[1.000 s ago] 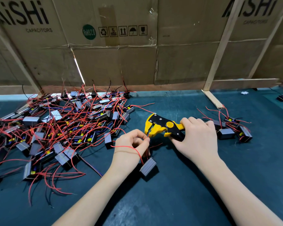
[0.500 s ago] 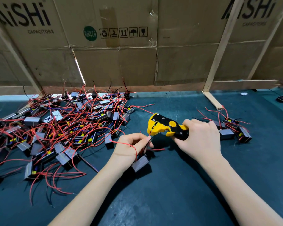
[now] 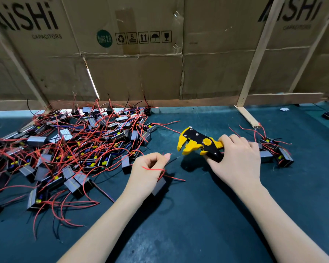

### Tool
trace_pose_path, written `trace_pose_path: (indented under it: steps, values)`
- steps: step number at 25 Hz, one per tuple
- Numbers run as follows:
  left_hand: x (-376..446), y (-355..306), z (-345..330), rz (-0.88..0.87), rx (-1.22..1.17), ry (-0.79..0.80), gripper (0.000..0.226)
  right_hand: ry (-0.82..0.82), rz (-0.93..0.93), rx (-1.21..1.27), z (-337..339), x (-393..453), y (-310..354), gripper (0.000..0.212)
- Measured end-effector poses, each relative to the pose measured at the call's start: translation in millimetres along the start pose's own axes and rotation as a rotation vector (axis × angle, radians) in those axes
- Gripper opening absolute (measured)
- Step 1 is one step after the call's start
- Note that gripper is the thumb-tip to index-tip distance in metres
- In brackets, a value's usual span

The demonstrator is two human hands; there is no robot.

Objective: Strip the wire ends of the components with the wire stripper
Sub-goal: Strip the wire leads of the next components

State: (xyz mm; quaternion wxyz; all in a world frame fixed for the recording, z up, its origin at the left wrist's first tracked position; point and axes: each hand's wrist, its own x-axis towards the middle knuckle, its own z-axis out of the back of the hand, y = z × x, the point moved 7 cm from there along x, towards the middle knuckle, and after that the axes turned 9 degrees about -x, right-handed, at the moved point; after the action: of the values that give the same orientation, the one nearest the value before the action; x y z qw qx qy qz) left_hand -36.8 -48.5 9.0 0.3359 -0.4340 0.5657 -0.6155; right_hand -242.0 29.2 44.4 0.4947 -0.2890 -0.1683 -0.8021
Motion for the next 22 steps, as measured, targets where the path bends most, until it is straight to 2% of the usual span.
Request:
trace_pose_path:
  steps: [3, 6, 13, 22]
  values:
    - [1.6, 2.1, 2.3, -0.001, 0.041, -0.051, 0.044, 0.002, 0.015, 0.017, 1.4, -0.4, 6.2, 0.042]
    - [3.3, 2.4, -0.4, 0.025, 0.008, -0.020, 0.042, 0.048, 0.029, 0.001, -2.6, -1.8, 7.3, 0.043]
    - [-0.3, -4.6, -0.9, -0.036, 0.094, 0.009, 0.043, 0.096, 0.007, 0.005, -4.2, -0.8, 0.4, 0.043]
    - [-1.4, -5.1, -2.6, -0.127, 0.146, -0.001, 0.037, 0.120, 0.112, -0.038, -3.7, -4.5, 15.9, 0.044]
